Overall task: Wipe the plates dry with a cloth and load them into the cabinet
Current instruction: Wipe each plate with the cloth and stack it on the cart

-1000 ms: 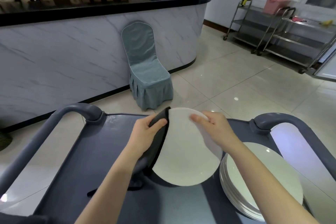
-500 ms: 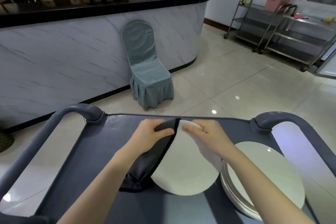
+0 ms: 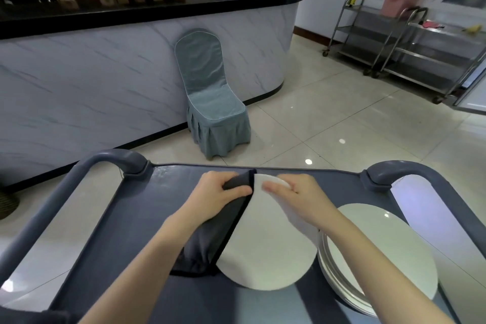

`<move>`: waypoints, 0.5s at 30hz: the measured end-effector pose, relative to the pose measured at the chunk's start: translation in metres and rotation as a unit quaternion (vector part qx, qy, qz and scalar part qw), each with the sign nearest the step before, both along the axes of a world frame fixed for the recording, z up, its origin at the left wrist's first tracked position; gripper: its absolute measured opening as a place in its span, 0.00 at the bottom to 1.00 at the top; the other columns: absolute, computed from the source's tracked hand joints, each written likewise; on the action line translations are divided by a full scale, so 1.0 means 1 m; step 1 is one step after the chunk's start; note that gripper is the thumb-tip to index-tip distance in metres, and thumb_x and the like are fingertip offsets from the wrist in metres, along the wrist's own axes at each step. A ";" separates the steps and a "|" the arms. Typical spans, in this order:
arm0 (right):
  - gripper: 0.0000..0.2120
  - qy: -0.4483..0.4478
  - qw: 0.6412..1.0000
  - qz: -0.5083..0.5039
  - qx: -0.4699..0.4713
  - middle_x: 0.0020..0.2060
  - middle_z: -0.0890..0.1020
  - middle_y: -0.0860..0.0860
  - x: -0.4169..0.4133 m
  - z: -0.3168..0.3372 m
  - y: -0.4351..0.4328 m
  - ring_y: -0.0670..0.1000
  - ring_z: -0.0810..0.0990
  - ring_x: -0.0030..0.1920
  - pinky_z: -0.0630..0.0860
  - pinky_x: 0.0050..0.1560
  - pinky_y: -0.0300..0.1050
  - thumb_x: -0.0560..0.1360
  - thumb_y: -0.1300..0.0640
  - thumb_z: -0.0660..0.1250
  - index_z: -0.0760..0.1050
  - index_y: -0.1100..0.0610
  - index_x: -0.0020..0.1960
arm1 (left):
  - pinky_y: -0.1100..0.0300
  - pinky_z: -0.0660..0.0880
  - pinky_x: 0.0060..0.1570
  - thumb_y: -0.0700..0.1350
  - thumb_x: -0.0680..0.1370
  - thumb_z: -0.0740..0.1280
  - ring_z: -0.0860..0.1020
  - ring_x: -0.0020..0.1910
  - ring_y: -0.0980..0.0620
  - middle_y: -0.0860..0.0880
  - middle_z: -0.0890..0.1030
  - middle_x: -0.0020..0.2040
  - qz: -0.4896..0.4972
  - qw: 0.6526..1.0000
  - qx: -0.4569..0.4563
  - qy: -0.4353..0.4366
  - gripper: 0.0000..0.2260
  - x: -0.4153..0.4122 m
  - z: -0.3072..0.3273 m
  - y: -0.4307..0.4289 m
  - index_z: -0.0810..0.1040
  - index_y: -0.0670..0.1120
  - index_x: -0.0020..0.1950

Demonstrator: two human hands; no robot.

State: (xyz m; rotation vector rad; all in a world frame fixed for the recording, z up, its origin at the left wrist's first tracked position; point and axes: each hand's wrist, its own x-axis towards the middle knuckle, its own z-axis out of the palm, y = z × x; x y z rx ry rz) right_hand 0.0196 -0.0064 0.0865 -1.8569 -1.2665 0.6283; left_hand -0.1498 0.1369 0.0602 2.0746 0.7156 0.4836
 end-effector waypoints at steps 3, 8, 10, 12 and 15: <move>0.21 0.009 0.998 -0.029 0.047 0.26 0.66 0.43 0.000 0.000 0.003 0.43 0.63 0.29 0.59 0.32 0.40 0.78 0.51 0.70 0.68 0.56 0.30 | 0.66 0.69 0.35 0.51 0.75 0.72 0.73 0.32 0.64 0.57 0.80 0.32 -0.014 1.000 0.009 0.004 0.08 0.004 0.004 0.008 0.80 0.52 0.37; 0.24 0.179 0.940 -0.233 0.173 0.29 0.67 0.50 -0.008 -0.001 0.007 0.48 0.65 0.31 0.62 0.30 0.39 0.78 0.50 0.70 0.65 0.64 0.33 | 0.68 0.76 0.33 0.51 0.77 0.70 0.80 0.34 0.60 0.57 0.84 0.35 0.213 0.953 -0.151 -0.154 0.08 0.001 0.005 0.007 0.81 0.50 0.41; 0.23 0.289 0.869 -0.323 0.239 0.27 0.70 0.46 -0.027 -0.005 0.018 0.47 0.68 0.31 0.68 0.33 0.38 0.78 0.51 0.69 0.66 0.58 0.29 | 0.65 0.78 0.33 0.50 0.79 0.69 0.83 0.37 0.57 0.54 0.86 0.37 0.276 0.885 -0.299 -0.225 0.07 0.007 -0.002 -0.010 0.81 0.49 0.43; 0.20 0.356 0.801 -0.391 0.280 0.28 0.77 0.42 -0.047 -0.010 0.030 0.46 0.75 0.32 0.73 0.37 0.40 0.78 0.49 0.68 0.73 0.53 0.29 | 0.60 0.80 0.38 0.50 0.80 0.68 0.84 0.41 0.53 0.51 0.86 0.41 0.335 0.814 -0.389 -0.271 0.07 0.014 -0.011 -0.031 0.81 0.48 0.47; 0.13 0.365 0.803 -0.393 0.261 0.39 0.85 0.43 -0.063 -0.021 0.031 0.43 0.84 0.42 0.77 0.41 0.38 0.79 0.44 0.64 0.82 0.49 0.44 | 0.57 0.81 0.43 0.51 0.80 0.67 0.84 0.44 0.51 0.50 0.87 0.44 0.373 0.773 -0.415 -0.301 0.07 0.013 -0.016 -0.040 0.81 0.49 0.48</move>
